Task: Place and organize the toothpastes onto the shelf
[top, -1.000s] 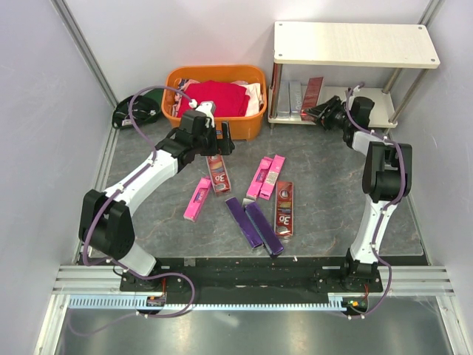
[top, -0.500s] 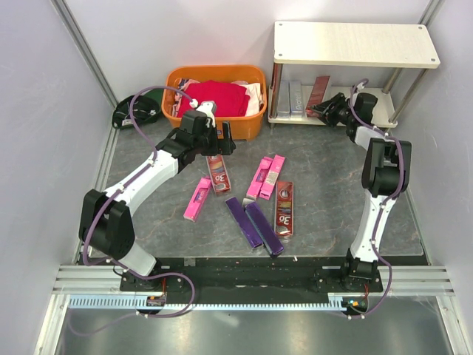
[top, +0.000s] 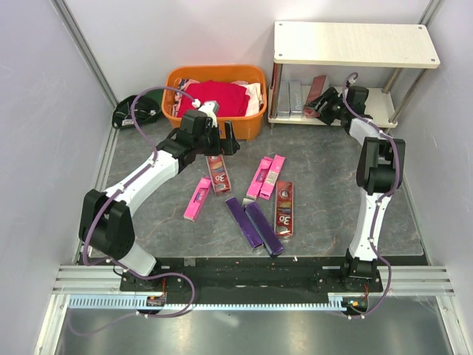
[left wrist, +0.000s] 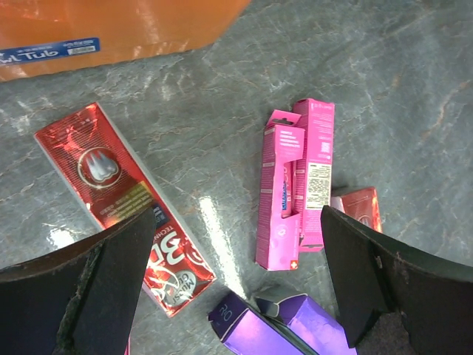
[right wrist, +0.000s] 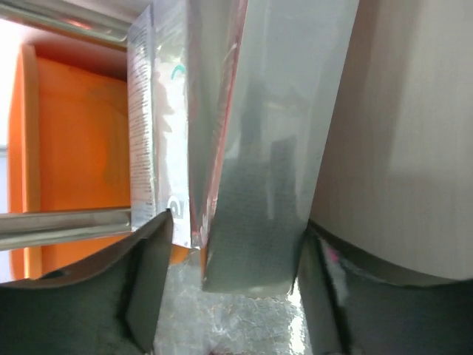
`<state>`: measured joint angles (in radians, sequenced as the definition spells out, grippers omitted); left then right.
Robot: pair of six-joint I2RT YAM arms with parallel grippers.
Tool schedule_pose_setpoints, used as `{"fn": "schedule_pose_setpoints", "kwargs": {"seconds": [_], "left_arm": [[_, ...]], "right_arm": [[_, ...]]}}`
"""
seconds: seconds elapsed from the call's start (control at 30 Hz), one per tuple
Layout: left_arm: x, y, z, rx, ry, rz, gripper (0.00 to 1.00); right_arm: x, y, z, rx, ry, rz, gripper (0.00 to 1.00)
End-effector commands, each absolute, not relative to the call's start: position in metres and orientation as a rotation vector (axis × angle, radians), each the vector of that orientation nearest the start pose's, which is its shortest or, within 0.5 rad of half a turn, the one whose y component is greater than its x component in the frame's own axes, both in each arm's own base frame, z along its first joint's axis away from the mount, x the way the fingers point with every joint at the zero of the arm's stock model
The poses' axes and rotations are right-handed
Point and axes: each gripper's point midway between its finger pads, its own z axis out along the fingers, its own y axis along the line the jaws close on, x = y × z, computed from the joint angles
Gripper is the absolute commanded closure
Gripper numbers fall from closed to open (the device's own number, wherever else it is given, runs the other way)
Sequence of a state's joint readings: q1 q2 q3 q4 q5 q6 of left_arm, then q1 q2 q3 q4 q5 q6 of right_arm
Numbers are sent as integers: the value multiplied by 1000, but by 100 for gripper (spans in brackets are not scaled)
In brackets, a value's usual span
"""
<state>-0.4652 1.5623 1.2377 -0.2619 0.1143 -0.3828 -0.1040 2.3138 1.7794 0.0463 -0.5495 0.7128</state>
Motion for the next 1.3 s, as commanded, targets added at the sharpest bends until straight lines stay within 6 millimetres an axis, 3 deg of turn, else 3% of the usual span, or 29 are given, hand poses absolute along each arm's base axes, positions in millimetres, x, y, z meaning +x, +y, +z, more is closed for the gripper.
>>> {"fn": "schedule_pose_setpoints", "kwargs": {"seconds": [0.0, 0.07, 0.1, 0.27, 0.37, 0.5, 0.57, 0.6, 0.63, 0.7, 0.83, 1.07, 1.27], "left_arm": [[389, -250, 205, 160, 2156, -704, 0], [389, -250, 204, 161, 2158, -705, 0], [389, -250, 204, 162, 2160, -706, 0], [389, -250, 205, 163, 2157, -709, 0], [389, -252, 205, 166, 2157, -713, 0], [389, -253, 205, 167, 2158, -717, 0], [389, -254, 204, 168, 2161, -720, 0], [388, -255, 203, 168, 2163, -722, 0], [389, -254, 204, 168, 2162, -723, 0], [389, -255, 204, 171, 2162, -728, 0], [389, -258, 202, 177, 2166, -735, 0], [387, -260, 199, 183, 2176, -748, 0], [387, -261, 196, 182, 2185, -754, 0]], "right_arm": [[606, 24, 100, 595, 2101, 728, 21], [600, 20, 94, 619, 2112, 687, 16], [600, 13, 101, 634, 2092, 645, 12], [592, -8, 99, 728, 2062, 519, 7], [595, -16, 102, 764, 2026, 488, 6], [612, -17, 113, 769, 1908, 539, 6], [625, -13, 123, 758, 1855, 602, 6], [629, -12, 111, 767, 1870, 620, 6], [639, -12, 121, 764, 1843, 643, 6], [647, -9, 110, 767, 1847, 675, 6], [662, -7, 108, 771, 1807, 725, 6], [675, 13, 103, 707, 1787, 861, 9], [680, 43, 106, 590, 1830, 935, 11]]}}
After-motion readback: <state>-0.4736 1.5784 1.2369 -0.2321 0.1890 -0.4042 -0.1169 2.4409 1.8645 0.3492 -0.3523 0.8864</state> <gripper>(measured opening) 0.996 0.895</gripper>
